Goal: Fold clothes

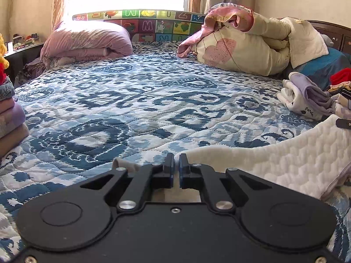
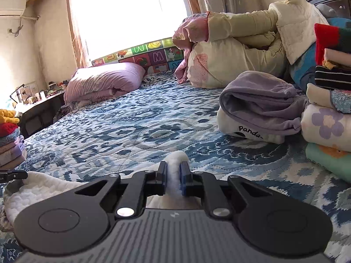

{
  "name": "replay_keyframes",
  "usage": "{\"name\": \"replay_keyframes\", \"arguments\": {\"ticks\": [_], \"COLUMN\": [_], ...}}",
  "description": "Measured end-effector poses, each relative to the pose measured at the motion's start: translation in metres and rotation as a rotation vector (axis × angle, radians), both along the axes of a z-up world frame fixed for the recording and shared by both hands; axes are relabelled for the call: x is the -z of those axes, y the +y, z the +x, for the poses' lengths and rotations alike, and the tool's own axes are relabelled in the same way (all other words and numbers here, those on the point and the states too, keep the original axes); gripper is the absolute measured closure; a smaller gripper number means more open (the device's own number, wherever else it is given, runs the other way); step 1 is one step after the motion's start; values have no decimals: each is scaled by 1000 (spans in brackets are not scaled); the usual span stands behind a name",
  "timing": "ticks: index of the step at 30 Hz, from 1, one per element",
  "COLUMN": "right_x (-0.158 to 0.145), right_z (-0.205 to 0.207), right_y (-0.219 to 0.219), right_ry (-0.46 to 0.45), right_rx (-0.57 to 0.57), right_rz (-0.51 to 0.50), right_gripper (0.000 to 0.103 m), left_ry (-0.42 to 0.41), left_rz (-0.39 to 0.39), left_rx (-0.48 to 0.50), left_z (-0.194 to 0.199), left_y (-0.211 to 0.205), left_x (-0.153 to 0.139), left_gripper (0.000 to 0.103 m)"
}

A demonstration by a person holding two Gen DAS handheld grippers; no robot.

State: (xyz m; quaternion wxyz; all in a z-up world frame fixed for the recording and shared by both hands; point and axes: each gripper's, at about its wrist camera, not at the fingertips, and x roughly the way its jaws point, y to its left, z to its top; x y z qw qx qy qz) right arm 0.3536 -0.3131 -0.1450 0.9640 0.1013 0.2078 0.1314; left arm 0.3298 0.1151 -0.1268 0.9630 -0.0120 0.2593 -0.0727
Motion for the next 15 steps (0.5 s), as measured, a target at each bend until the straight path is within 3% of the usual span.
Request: {"name": "replay_keyframes", "arguments": {"ticks": [10,15], "right_x": [-17,-9], "right_z": [-74,-117], "right_y": [-24,-28], "right_ry": [-105,-92], "right_rx": [2,-7], "right_rz": [106,113], "right_gripper": [89,89], "left_ry": [-20,4], "left_rz": [-41,-58], "left_rx": [6,7], "left_z": [-80,-125], "left_y": [4,3], "left_x": [-19,-15], "left_gripper": [101,103]}}
